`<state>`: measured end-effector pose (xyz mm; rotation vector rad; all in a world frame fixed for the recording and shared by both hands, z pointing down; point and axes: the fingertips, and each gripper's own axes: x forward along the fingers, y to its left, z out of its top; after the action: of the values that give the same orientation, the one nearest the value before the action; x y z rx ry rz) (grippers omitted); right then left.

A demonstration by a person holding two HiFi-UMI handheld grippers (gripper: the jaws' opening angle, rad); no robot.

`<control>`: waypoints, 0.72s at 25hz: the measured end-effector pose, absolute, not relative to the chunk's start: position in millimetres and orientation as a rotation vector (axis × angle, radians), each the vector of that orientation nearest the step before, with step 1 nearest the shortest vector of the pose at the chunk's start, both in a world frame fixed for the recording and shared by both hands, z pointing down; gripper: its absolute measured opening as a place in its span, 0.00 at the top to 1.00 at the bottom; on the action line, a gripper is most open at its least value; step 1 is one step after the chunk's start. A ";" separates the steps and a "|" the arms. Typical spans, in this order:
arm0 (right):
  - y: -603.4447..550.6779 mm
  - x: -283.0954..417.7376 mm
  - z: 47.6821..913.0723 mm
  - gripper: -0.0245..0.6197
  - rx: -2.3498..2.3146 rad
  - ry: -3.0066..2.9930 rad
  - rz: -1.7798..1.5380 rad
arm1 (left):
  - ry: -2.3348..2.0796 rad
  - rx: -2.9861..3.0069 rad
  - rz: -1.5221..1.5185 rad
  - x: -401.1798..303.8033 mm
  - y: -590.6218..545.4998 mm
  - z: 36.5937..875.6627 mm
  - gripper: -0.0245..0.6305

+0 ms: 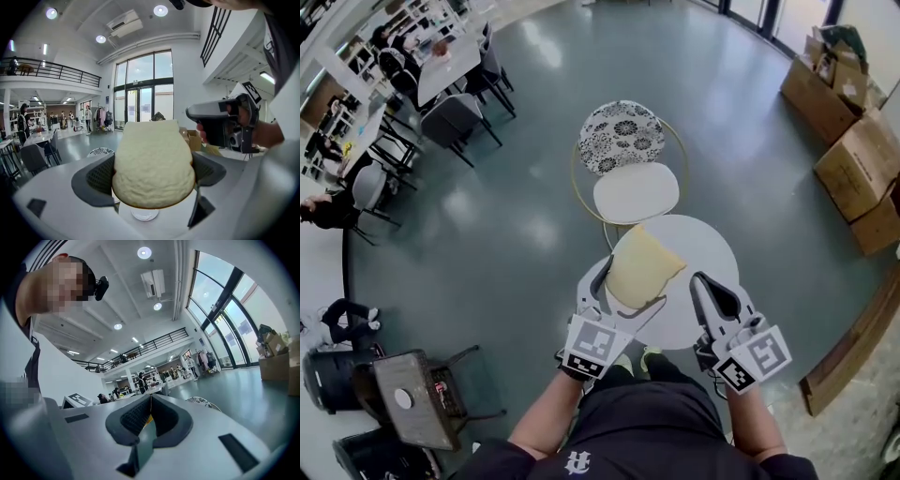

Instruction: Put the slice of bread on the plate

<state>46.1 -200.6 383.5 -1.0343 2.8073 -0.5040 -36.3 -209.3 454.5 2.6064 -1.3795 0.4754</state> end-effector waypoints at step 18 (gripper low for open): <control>-245.1 43.4 486.1 0.95 -1.149 2.787 -0.656 | -1.220 2.588 0.727 -31.9 -265.5 605.2 0.19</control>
<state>43.4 -245.1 486.1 -1.1486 2.7865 -0.6558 -31.9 -265.5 605.2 2.5877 -1.2198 0.7271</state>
